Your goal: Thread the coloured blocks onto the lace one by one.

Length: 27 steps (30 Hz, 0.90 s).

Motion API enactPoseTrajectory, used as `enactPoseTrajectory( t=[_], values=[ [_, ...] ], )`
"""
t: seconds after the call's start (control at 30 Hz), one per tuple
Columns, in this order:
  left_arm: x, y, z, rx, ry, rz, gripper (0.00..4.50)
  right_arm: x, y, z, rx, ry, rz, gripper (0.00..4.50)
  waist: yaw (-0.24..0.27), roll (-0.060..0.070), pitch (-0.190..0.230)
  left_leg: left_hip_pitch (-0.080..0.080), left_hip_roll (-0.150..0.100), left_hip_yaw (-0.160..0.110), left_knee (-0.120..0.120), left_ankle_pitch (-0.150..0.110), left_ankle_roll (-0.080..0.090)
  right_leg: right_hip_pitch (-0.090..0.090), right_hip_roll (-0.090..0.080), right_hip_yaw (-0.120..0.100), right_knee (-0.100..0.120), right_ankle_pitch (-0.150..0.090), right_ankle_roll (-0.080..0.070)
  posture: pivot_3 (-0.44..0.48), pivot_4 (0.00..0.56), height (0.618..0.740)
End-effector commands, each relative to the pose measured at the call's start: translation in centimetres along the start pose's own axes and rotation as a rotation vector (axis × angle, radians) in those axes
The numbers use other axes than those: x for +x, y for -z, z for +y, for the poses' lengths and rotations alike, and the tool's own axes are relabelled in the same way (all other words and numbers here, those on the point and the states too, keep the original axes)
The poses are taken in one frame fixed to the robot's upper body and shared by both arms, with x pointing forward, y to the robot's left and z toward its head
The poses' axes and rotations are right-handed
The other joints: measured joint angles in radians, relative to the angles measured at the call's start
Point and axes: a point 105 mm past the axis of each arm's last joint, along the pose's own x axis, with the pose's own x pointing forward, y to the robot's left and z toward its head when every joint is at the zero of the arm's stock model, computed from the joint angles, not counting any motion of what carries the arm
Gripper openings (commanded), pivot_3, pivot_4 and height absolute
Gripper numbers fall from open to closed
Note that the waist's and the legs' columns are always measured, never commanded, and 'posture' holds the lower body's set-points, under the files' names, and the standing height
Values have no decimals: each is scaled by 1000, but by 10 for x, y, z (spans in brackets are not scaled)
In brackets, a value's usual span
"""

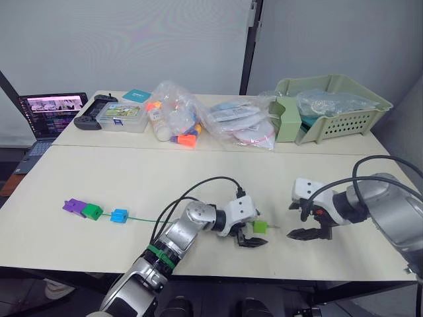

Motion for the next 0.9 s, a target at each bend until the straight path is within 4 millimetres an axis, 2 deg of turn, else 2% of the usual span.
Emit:
enactPoseTrajectory(
  t=[0.03,0.3,0.53,0.63,0.73,0.9],
  values=[
    [4,1,0,9,6,23,3932,-6,-5,-1,-21,30,-24,4500,1,0,0,0,0,0,0,0,0,0,0,0,0,0,0,0,150,740],
    [-1,10,1,-18,-1,77,1416,9,2,0,-60,-5,-21,4500,2,0,0,0,0,0,0,0,0,1,0,0,0,0,1,0,150,740],
    [-4,10,1,-1,10,96,1378,31,7,1,-119,-87,-2,4500,-3,0,0,1,0,0,0,0,0,1,0,0,0,0,1,0,150,740],
    [-5,10,-1,2,22,98,1378,40,-4,0,-138,-103,-33,4500,-8,0,0,1,1,0,0,0,0,1,1,0,0,0,1,0,150,740],
    [-6,10,-2,2,27,100,1378,45,-7,-3,-146,-105,-41,3685,-10,0,0,1,1,-1,0,0,0,1,1,0,0,0,1,0,150,740],
    [-7,11,-3,2,27,102,1377,50,-8,-2,-146,-123,-40,1978,-10,0,0,1,1,-1,0,0,0,1,1,0,1,0,1,0,150,740]
  ],
)
